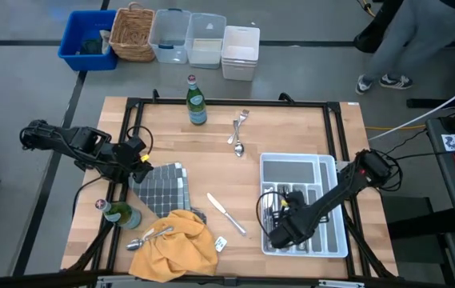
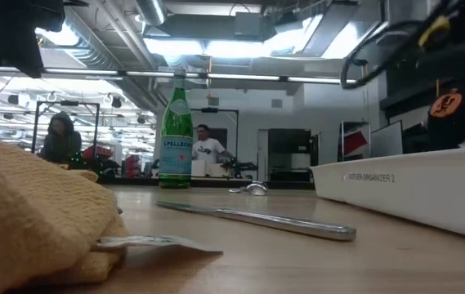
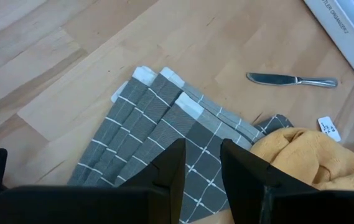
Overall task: Sort silverware
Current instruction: Stack the silver fork into the white utensil tray with the other silver forks, then stack the silver knife into the white utensil tray with the other silver knives
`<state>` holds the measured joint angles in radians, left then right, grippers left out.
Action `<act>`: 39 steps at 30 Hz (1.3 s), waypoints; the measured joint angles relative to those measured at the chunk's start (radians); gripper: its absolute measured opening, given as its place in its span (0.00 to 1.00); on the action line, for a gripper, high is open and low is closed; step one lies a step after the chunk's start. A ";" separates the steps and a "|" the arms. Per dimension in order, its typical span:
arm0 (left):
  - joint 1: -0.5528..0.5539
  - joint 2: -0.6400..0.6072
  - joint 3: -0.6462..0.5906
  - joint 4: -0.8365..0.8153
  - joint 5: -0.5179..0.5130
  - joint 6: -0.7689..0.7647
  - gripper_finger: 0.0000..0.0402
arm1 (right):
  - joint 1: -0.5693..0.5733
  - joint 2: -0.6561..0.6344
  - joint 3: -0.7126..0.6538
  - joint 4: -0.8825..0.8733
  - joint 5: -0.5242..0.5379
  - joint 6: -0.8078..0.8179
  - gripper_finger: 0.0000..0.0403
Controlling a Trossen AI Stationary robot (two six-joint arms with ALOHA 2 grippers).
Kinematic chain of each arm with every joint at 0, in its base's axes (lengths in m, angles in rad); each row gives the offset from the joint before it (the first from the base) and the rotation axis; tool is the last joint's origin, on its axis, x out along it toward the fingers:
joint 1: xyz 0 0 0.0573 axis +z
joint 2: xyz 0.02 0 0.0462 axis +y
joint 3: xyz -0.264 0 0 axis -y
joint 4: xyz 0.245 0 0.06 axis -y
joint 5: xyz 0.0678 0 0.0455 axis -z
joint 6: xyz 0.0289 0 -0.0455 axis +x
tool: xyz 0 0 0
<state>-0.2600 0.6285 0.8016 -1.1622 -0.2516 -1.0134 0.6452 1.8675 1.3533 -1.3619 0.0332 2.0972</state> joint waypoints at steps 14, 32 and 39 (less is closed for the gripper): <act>0.000 0.000 0.000 0.000 0.000 -0.010 0.22 | 0.002 0.000 -0.164 0.175 -0.013 0.001 0.15; 0.000 0.000 0.000 0.000 0.000 0.004 0.22 | 0.002 -0.006 0.089 -0.035 -0.020 -0.104 0.27; 0.000 0.000 0.000 0.000 0.000 0.002 0.22 | 0.002 -0.008 0.214 0.128 0.197 -0.146 0.26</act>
<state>-0.2600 0.6289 0.8013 -1.1622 -0.2512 -1.0115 0.6476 1.8595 1.5677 -1.2336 0.2301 1.9510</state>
